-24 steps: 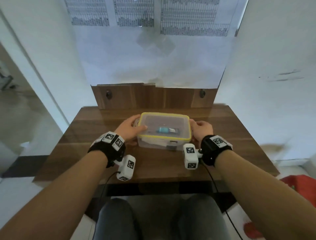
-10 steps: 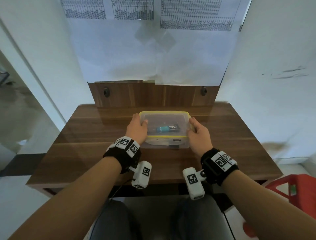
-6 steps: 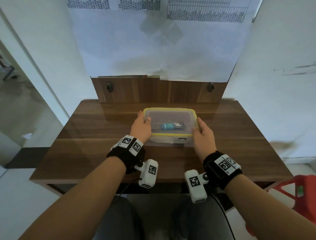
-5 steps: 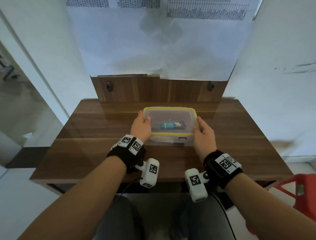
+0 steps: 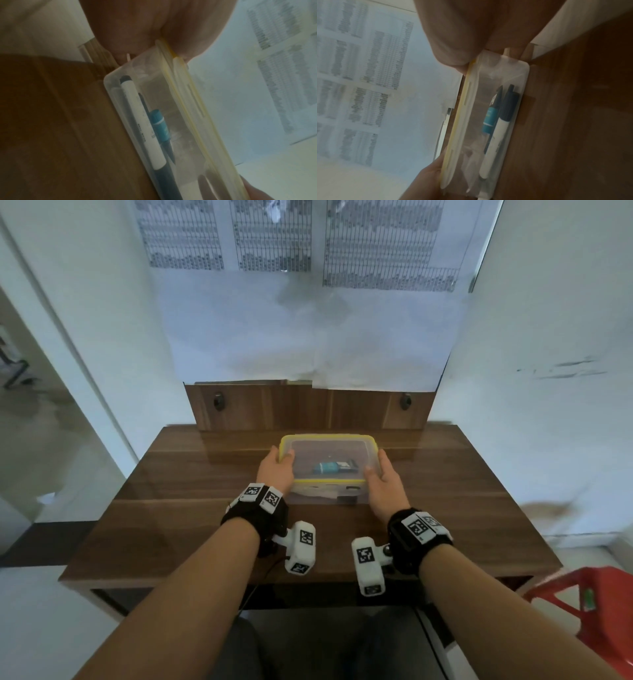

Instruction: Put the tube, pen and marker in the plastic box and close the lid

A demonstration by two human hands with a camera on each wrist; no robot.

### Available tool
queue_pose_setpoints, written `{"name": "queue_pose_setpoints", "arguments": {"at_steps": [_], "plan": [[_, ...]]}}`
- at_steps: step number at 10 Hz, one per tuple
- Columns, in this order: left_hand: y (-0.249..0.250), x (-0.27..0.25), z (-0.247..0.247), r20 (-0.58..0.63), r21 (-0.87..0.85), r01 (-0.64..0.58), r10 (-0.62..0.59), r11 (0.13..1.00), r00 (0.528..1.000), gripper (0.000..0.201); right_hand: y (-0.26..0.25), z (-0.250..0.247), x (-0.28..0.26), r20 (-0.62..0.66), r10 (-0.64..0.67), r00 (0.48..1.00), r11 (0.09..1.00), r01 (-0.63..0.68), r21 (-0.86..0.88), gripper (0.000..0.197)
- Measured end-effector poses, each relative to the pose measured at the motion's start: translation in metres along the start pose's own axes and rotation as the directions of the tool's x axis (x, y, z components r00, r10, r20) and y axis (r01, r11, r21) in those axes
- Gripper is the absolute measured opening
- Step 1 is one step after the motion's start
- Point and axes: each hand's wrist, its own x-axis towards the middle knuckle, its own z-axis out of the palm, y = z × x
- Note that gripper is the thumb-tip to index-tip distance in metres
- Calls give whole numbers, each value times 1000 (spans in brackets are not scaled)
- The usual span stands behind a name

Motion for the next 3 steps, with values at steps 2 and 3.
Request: {"name": "queue_pose_setpoints", "arguments": {"at_steps": [2, 3], "plan": [[2, 1, -6, 51, 2, 17, -17, 1000, 999, 65, -2, -7, 0, 66, -30, 997, 999, 32, -23, 62], [-7, -13, -24, 182, 69, -85, 72, 994, 981, 82, 9, -12, -4, 56, -34, 998, 999, 35, -10, 72]]}}
